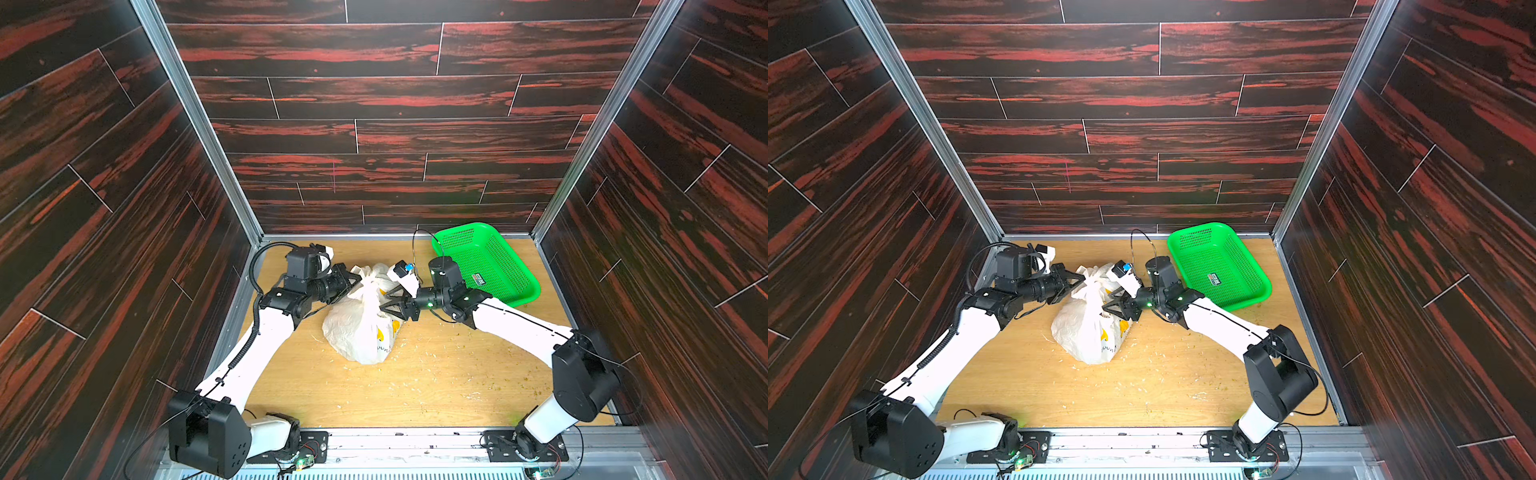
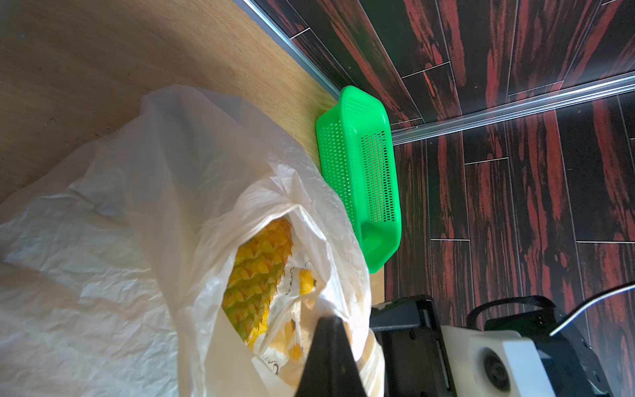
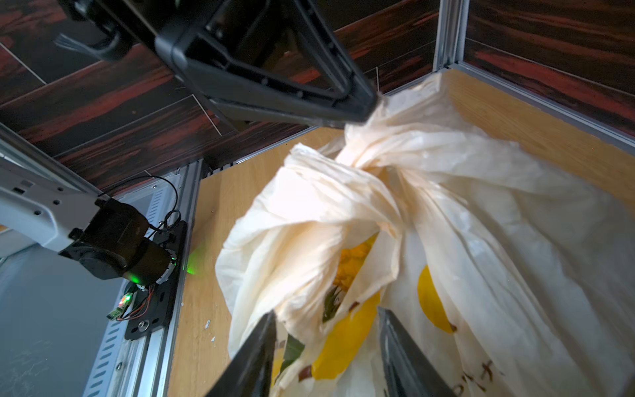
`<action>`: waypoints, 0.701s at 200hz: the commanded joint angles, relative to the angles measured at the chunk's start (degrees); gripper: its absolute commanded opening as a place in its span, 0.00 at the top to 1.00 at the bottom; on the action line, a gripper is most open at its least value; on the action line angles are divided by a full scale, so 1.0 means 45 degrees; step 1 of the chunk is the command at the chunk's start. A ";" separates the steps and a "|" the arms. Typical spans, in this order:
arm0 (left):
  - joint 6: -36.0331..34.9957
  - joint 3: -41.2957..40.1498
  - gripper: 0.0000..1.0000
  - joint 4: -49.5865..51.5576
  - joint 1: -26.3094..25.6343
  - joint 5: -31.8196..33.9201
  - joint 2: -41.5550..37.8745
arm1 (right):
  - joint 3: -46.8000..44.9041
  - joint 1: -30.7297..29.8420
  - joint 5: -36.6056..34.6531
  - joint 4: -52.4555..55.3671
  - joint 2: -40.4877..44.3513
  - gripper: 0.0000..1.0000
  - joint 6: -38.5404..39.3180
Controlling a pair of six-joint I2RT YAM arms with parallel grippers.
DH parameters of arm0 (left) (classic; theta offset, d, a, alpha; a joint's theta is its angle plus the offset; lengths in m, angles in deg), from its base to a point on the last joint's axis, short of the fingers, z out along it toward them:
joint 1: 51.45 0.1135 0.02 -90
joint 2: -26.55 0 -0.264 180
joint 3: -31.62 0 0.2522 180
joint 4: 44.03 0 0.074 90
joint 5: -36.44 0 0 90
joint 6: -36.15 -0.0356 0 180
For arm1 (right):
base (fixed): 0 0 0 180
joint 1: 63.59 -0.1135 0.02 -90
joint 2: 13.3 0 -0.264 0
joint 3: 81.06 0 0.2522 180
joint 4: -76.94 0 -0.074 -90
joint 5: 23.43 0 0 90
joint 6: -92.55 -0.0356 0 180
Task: Place the pineapple into a plastic bag & tie a knot
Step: Cross the plastic bag at the center of the board.
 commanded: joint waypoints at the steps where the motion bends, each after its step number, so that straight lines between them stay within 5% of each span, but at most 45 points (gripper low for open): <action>1: -0.0172 0.0048 1.00 -0.0135 -0.0016 0.0034 0.0026 | 0.0302 -0.0170 0.0309 -0.0125 -0.0325 0.50 0.0255; 114: -0.0225 0.0186 1.00 -0.0097 -0.0011 0.0014 0.0094 | 0.0008 -0.0215 0.0960 -0.0001 -0.0541 0.70 0.0677; 140: -0.0245 0.0204 1.00 -0.0067 -0.0009 0.0010 0.0105 | -0.0160 -0.0213 0.0924 0.0036 -0.0475 0.64 0.0707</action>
